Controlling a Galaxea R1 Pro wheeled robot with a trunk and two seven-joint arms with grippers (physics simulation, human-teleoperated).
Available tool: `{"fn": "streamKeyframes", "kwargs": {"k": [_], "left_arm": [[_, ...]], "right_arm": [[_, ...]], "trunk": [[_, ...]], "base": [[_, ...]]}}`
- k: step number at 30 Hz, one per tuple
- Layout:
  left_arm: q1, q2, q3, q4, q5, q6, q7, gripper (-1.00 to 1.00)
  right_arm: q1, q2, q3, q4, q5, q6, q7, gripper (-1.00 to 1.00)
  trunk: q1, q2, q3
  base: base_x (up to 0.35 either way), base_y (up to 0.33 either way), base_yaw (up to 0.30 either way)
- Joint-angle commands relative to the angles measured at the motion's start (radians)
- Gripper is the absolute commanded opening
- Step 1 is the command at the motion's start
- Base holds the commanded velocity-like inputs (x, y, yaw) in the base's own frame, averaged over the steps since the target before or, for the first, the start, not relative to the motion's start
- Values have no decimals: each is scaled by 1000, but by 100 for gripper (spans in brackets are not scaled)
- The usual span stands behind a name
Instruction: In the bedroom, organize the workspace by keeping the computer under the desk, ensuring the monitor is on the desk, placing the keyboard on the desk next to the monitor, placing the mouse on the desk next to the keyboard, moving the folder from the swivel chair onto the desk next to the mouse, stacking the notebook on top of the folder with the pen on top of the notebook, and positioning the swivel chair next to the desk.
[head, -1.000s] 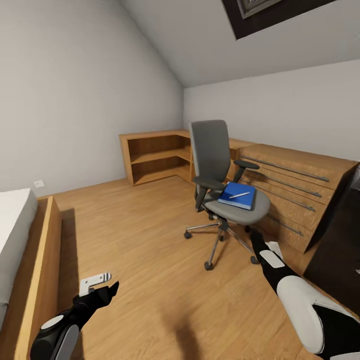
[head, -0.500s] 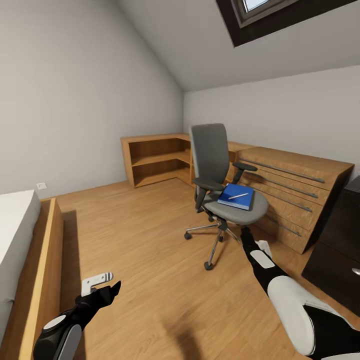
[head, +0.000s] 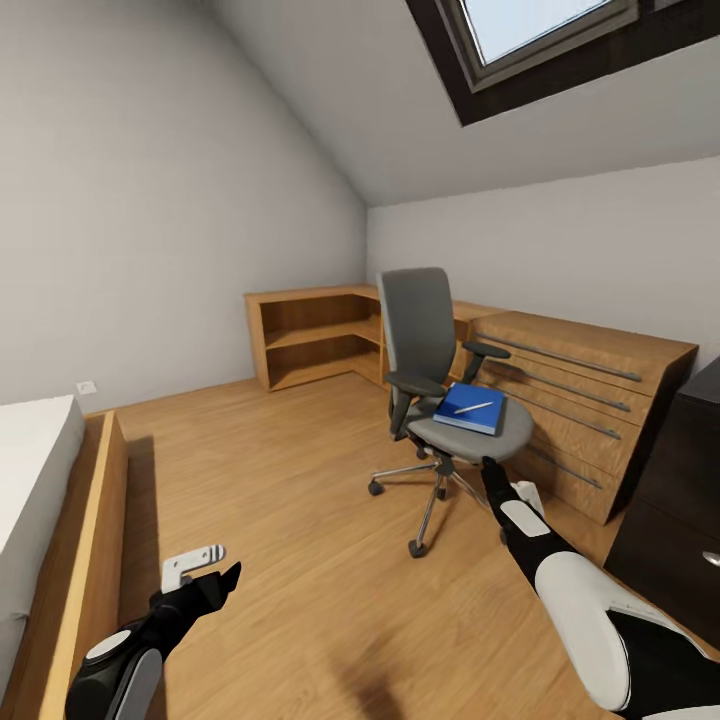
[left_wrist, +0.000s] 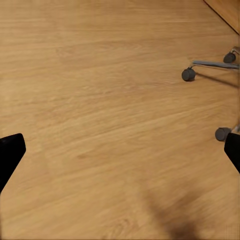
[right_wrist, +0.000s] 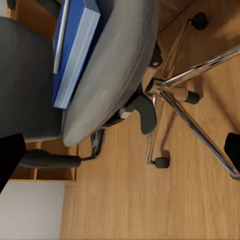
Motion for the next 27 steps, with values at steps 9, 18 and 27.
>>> {"fn": "streamKeyframes", "kwargs": {"k": [9,18,27], "left_arm": [[-1,0,0,1,10,5,8,100],[-1,1,-1,19,12,7,10,100],[-1,2,-3,78,12,7,14,100]], "right_arm": [[0,0,2,3,-3,-4,35,100],[2,1,1,9,34,-6,72,100],[44,4,4,54,334,-16,81,100]], "trunk": [[-35,63,27],[-69,126,55],[-104,189,84]], "base": [[0,0,0],[0,0,0],[0,0,0]]}}
